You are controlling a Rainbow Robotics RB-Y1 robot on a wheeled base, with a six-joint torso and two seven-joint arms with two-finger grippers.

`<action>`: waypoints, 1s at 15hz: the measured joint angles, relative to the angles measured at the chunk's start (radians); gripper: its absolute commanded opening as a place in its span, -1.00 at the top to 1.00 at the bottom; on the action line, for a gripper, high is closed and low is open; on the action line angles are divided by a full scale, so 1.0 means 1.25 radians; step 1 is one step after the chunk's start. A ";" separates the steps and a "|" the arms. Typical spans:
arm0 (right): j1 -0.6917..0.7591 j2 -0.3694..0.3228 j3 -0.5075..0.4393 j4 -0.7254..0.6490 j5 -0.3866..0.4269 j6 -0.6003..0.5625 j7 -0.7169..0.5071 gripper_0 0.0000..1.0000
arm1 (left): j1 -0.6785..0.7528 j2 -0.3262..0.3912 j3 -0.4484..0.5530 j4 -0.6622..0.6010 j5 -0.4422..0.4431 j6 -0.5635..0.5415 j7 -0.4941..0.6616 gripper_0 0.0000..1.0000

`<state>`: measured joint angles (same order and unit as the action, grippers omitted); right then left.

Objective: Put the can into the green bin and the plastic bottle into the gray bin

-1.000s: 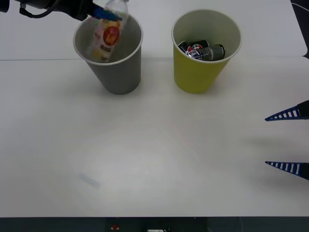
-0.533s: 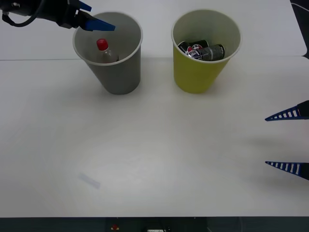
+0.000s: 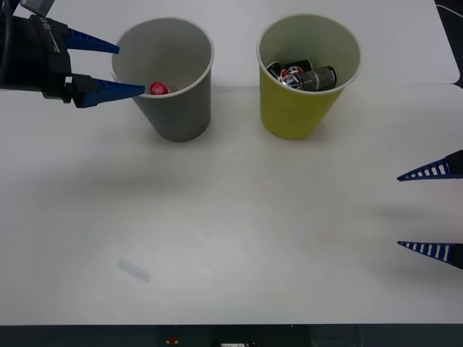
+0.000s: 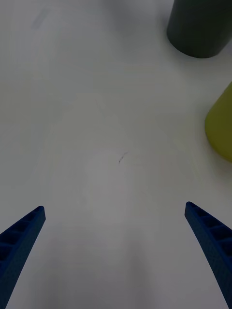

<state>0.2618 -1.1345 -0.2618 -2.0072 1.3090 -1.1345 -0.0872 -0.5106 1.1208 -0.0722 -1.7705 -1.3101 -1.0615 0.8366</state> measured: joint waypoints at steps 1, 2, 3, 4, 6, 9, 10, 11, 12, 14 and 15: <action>0.000 0.000 0.000 0.000 0.000 0.000 0.000 -1.00 | 0.053 0.004 0.032 -0.018 0.022 0.000 -0.042 -1.00; 0.000 0.000 0.000 0.000 0.000 0.000 0.000 -1.00 | 0.102 0.007 0.060 -0.037 0.040 0.000 -0.077 -1.00; 0.000 0.000 0.000 0.000 0.000 0.000 0.000 -1.00 | 0.151 0.008 0.090 -0.057 0.050 0.000 -0.109 -1.00; 0.000 0.000 0.000 0.000 0.000 0.000 0.000 -1.00 | 0.207 0.008 0.123 -0.081 0.057 0.000 -0.139 -1.00; 0.000 0.000 0.000 0.000 0.000 0.000 0.000 -1.00 | 0.307 0.008 0.182 -0.126 0.067 0.000 -0.196 -1.00; 0.000 0.000 0.000 0.000 0.000 0.000 0.000 -1.00 | 0.456 0.008 0.266 -0.182 0.086 0.000 -0.292 -1.00; 0.000 0.000 0.000 0.000 0.000 0.000 0.000 -1.00 | 0.495 0.008 0.285 -0.195 0.094 0.000 -0.320 -1.00; 0.000 0.000 0.000 0.000 0.000 0.000 0.000 -1.00 | 0.537 0.008 0.305 -0.209 0.100 0.000 -0.348 -1.00; 0.000 0.000 0.000 0.000 0.000 0.000 0.000 -1.00 | 0.579 0.008 0.325 -0.221 0.103 0.000 -0.376 -1.00; 0.000 0.000 0.000 0.000 0.000 0.000 0.000 -1.00 | 0.647 0.008 0.358 -0.233 0.104 0.000 -0.428 -1.00; 0.000 0.000 0.000 0.000 0.000 0.000 0.000 -1.00 | 0.675 0.008 0.371 -0.234 0.105 0.000 -0.450 -1.00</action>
<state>0.2618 -1.1345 -0.2618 -2.0071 1.3090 -1.1345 -0.0872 0.3331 1.1306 0.3909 -2.0631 -1.1785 -1.0615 0.2738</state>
